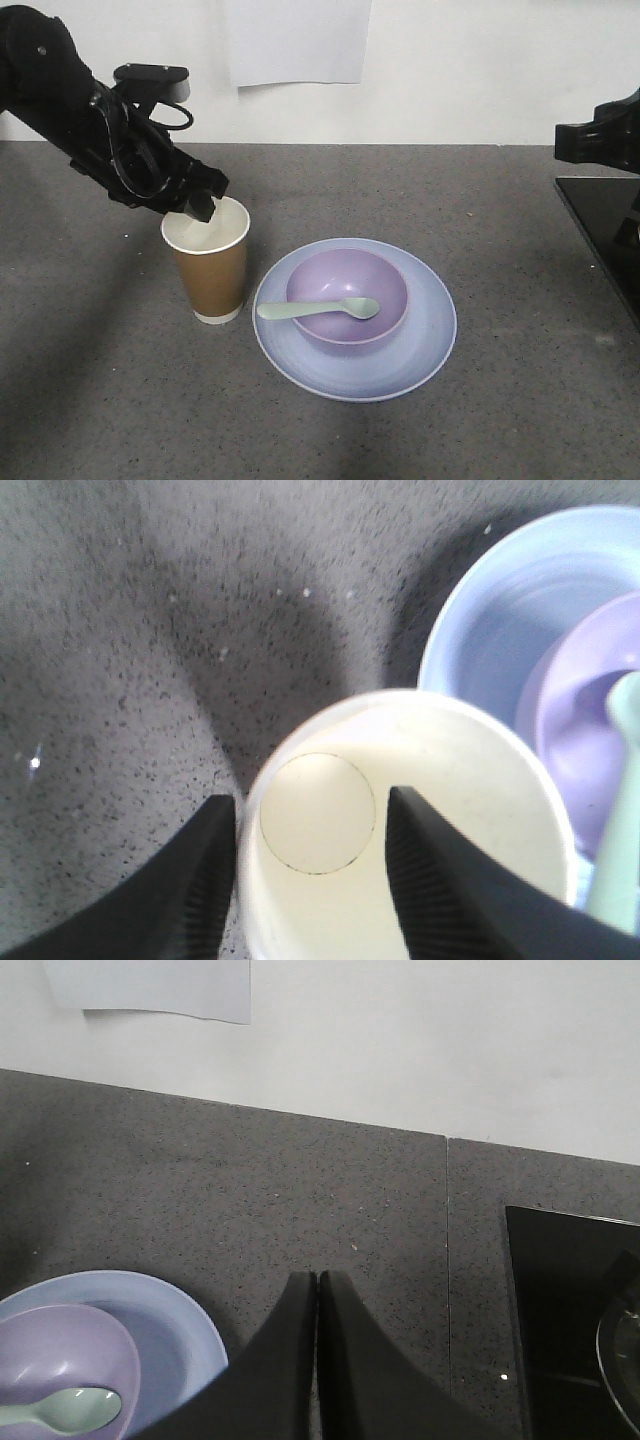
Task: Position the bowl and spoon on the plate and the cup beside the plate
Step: 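Release the cup and lift the left gripper away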
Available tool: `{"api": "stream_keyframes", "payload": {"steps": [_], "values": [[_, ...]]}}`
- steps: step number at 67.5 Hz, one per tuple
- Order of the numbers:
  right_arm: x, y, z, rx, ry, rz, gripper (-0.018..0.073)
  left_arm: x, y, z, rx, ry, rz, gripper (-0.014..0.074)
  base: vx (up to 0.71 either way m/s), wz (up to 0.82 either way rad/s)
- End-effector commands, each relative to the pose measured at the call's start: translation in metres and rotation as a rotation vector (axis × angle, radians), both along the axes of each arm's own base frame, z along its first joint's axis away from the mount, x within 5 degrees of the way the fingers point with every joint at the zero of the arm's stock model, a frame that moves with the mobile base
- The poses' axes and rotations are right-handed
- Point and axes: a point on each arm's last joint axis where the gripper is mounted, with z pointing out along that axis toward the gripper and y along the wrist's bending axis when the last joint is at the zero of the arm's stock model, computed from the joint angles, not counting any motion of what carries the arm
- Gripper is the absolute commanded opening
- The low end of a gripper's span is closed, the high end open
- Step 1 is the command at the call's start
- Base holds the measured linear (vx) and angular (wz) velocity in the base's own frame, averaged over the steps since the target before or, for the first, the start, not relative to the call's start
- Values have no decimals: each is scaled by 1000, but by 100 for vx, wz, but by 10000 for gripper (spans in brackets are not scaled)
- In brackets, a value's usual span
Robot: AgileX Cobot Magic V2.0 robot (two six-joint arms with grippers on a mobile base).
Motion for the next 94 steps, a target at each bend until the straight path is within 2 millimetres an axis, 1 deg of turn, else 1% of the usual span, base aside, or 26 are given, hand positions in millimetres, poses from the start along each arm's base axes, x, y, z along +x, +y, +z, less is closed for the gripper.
{"api": "stream_keyframes", "payload": {"steps": [1, 15, 27, 33, 37, 42, 49, 57, 62, 68, 75, 83, 94], "values": [[-2, -1, 16, 9, -99, 15, -11, -9, -2, 39, -60, -104, -2, 347, 0, 0], [-2, -1, 16, 8, -98, 15, -11, -10, -2, 73, -84, -194, -10, 347, 0, 0], [-2, -1, 16, 6, -98, 14, -11, -12, -1, 98, -100, -278, -10, 344, 0, 0], [-2, -1, 16, 5, -98, 14, -11, -14, 0, 111, -109, -333, -9, 320, 0, 0], [-2, -1, 16, 4, -99, 13, -11, -16, 3, 122, -101, -398, -8, 275, 0, 0], [-2, -1, 16, 2, -103, 14, -11, -21, 7, 137, -96, -499, 3, 179, 0, 0], [-1, -2, 18, -23, -119, 13, -11, -35, 17, 166, -102, -674, 34, -10, 0, 0], [-1, -4, 22, -64, -169, 12, -11, -58, 25, 195, -133, -817, 55, -9, 0, 0], [-3, -6, 29, -80, -238, 14, -10, -69, 29, 208, -153, -879, 64, -8, 0, 0], [-11, -9, 45, -52, -362, 12, -7, -82, 33, 220, -171, -932, 70, -8, 0, 0], [-26, -13, 64, -41, -516, 28, -6, -96, 38, 232, -187, -994, 78, -8, 0, 0], [-39, -15, 78, -30, -633, 41, -6, -105, 41, 240, -198, -1030, 82, -8, 0, 0], [-46, -19, 82, -48, -670, 36, -6, -108, 40, 237, -214, -989, 73, -8, 0, 0]]}}
